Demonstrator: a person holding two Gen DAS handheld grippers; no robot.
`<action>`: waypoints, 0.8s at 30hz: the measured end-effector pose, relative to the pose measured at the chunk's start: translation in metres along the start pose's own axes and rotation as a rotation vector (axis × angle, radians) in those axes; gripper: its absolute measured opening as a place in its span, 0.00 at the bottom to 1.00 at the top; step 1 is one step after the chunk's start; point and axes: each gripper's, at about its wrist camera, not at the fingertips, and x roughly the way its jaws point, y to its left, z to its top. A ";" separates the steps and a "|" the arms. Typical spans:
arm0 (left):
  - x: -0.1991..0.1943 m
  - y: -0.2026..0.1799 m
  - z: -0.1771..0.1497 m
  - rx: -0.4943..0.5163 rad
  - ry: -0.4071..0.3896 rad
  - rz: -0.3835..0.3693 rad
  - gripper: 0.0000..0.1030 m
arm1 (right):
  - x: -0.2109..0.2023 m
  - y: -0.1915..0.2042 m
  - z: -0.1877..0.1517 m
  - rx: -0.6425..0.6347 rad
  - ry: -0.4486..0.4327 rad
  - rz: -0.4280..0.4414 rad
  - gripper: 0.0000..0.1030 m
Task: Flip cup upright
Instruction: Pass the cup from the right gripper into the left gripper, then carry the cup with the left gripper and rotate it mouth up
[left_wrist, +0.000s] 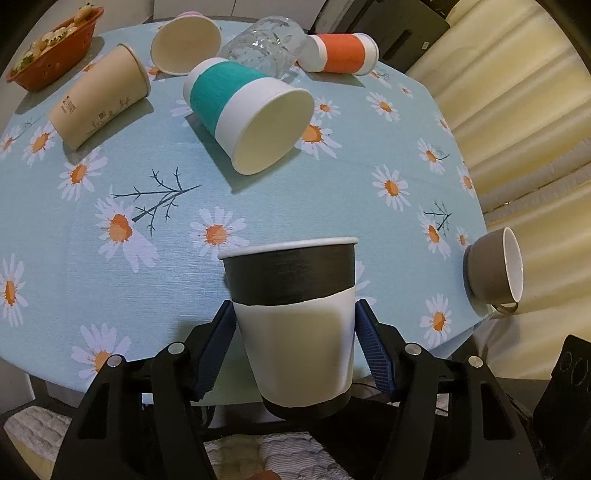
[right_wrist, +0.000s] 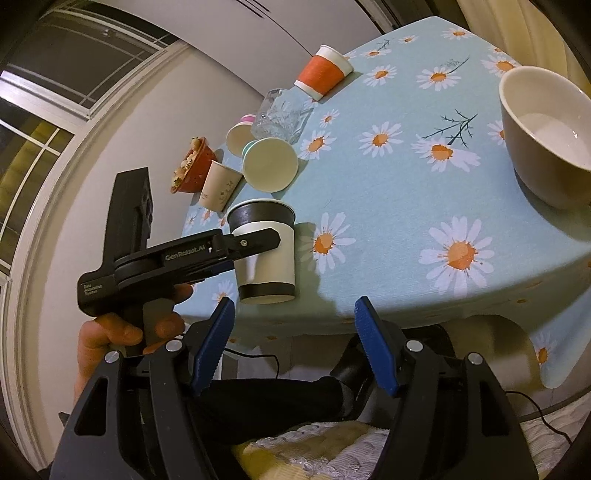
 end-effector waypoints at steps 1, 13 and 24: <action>-0.003 0.000 -0.001 0.004 -0.008 -0.001 0.62 | 0.000 0.001 0.000 -0.005 -0.002 -0.006 0.65; -0.052 0.003 -0.019 0.058 -0.208 0.056 0.62 | -0.004 0.010 -0.001 -0.065 -0.040 -0.010 0.65; -0.079 -0.002 -0.053 0.147 -0.564 0.209 0.62 | -0.007 0.011 0.001 -0.085 -0.065 -0.003 0.69</action>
